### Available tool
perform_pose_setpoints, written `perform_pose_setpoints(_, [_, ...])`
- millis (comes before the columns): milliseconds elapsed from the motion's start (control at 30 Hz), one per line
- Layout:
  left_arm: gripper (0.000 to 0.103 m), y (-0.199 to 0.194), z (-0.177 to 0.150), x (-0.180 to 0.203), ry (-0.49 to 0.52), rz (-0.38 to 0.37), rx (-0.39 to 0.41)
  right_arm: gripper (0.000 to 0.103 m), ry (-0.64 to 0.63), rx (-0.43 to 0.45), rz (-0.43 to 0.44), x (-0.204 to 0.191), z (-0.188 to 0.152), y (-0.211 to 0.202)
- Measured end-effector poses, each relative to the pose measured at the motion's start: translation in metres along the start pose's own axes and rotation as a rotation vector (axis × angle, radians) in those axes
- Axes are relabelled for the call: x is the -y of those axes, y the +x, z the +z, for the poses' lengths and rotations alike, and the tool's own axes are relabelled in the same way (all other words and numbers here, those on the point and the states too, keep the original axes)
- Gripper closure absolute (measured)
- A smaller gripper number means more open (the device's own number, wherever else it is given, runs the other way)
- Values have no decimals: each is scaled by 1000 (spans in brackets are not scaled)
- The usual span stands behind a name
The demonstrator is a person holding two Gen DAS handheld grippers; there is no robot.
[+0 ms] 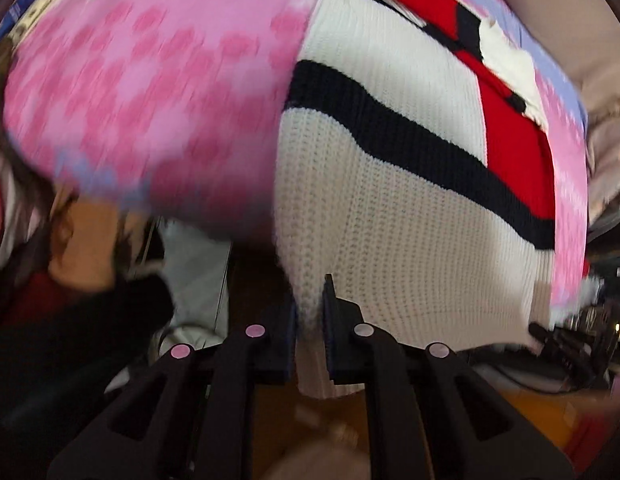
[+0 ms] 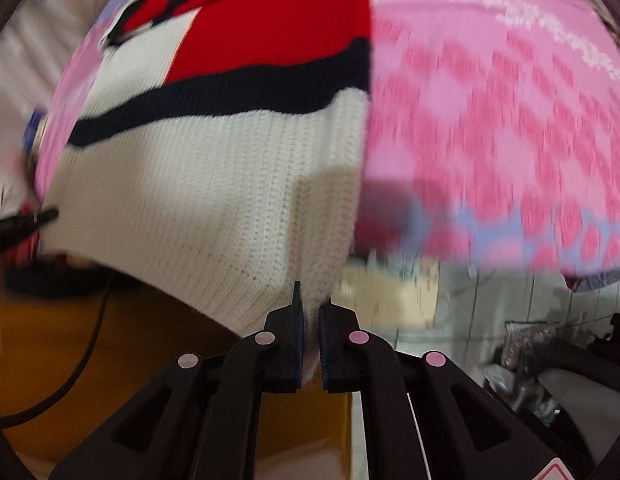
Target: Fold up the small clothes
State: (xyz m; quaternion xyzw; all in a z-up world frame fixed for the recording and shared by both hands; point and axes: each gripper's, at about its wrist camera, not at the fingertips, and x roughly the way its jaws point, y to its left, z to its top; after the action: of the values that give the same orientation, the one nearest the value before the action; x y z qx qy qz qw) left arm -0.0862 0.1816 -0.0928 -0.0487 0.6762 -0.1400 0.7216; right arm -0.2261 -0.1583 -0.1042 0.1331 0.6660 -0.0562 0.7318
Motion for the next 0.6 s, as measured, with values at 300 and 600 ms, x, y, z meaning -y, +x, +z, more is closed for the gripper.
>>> perform_pose_setpoints(300, [92, -87, 122, 46, 112, -121, 341, 97, 36, 423, 122, 12, 115, -104])
perform_pose_setpoints(600, [82, -22, 305, 70, -49, -47, 459, 85, 328, 685, -81, 28, 294, -88])
